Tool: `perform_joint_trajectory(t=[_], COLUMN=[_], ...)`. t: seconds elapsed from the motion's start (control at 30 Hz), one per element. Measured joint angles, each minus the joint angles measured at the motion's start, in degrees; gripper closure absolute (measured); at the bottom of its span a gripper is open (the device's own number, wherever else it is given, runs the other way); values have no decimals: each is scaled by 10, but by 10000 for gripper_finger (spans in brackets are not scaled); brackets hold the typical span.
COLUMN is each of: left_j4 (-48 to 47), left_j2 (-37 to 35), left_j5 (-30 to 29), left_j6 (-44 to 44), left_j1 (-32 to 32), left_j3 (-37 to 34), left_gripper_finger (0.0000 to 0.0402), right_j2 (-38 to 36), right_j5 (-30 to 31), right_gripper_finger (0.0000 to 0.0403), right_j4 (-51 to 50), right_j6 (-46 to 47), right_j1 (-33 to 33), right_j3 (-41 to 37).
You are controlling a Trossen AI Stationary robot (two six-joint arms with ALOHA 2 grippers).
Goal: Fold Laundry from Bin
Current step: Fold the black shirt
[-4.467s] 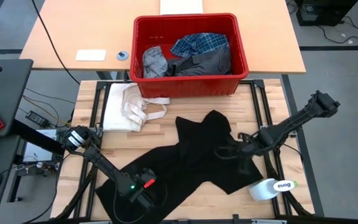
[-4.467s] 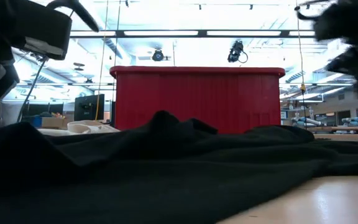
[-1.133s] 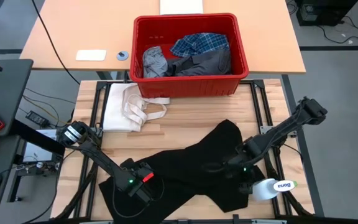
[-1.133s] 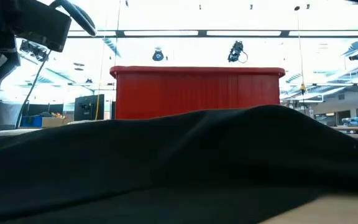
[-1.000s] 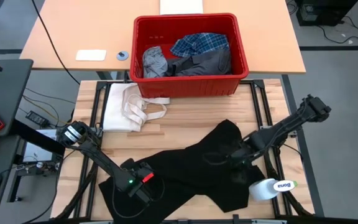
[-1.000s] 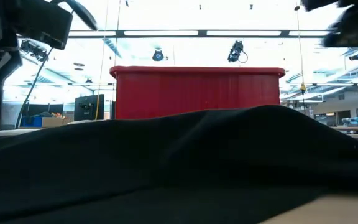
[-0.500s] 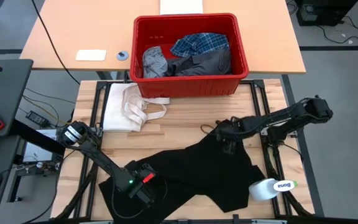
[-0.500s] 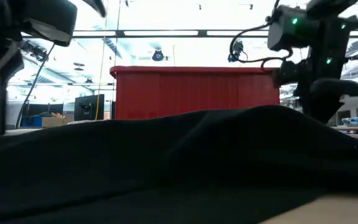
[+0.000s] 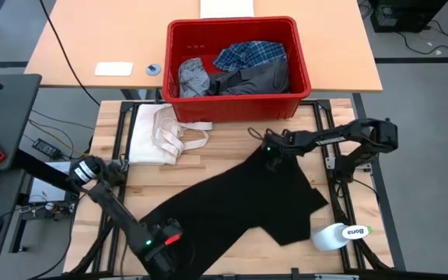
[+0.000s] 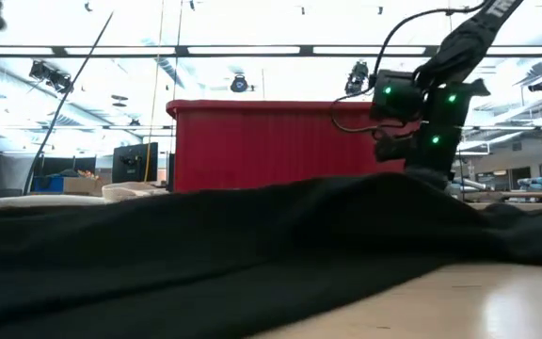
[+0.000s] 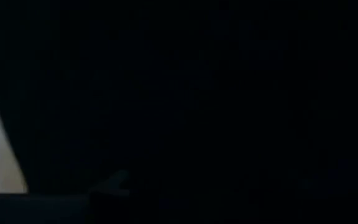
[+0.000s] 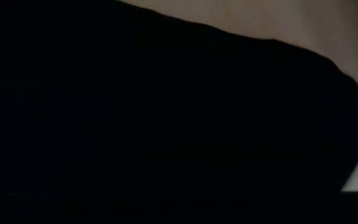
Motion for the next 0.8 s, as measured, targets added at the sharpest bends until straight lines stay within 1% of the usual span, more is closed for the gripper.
perform_joint_trajectory(t=[0.07, 0.17, 0.23, 0.3, 0.37, 0.4, 0.47, 0.5, 0.53, 0.57, 0.67, 0.73, 0.8], left_j4=[-11, -19, 0, 45, 99, 133, 195, 226, 254, 276, 321, 328, 321], left_j2=[1, 0, -4, -12, -15, -15, -13, -10, -7, -4, 2, 6, 10], left_j5=[-3, -9, -9, -11, -15, -17, -24, -26, -27, -29, -32, -33, -32], left_j6=[10, 22, 46, 83, 119, 136, 165, 177, 189, 198, 202, 200, 198], left_j1=[-10, -12, -12, -15, -20, -21, -23, -22, -21, -21, -23, -25, -33], left_j3=[-1, -1, -2, -2, -2, -2, -2, -2, -1, -1, -1, 0, -2], left_gripper_finger=[212, 212, 212, 212, 212, 212, 212, 212, 212, 212, 212, 212, 212], right_j2=[-1, -8, -22, -39, -60, -71, -87, -91, -93, -94, -96, -95, -95], right_j5=[24, 24, 16, 4, -36, -73, -168, -209, -233, -240, -232, -225, -204], right_gripper_finger=[278, 278, 278, 278, 278, 278, 278, 278, 278, 278, 278, 278, 278], right_j4=[-8, -24, -41, -69, -80, -83, -101, -118, -142, -167, -211, -208, -201], right_j6=[16, 8, -13, -38, -57, -59, -54, -45, -37, -29, -12, 4, 27], right_j1=[-21, -45, -55, -58, -57, -55, -52, -47, -38, -25, 31, 69, 102], right_j3=[12, 48, 84, 114, 139, 151, 163, 162, 161, 159, 142, 122, 109])
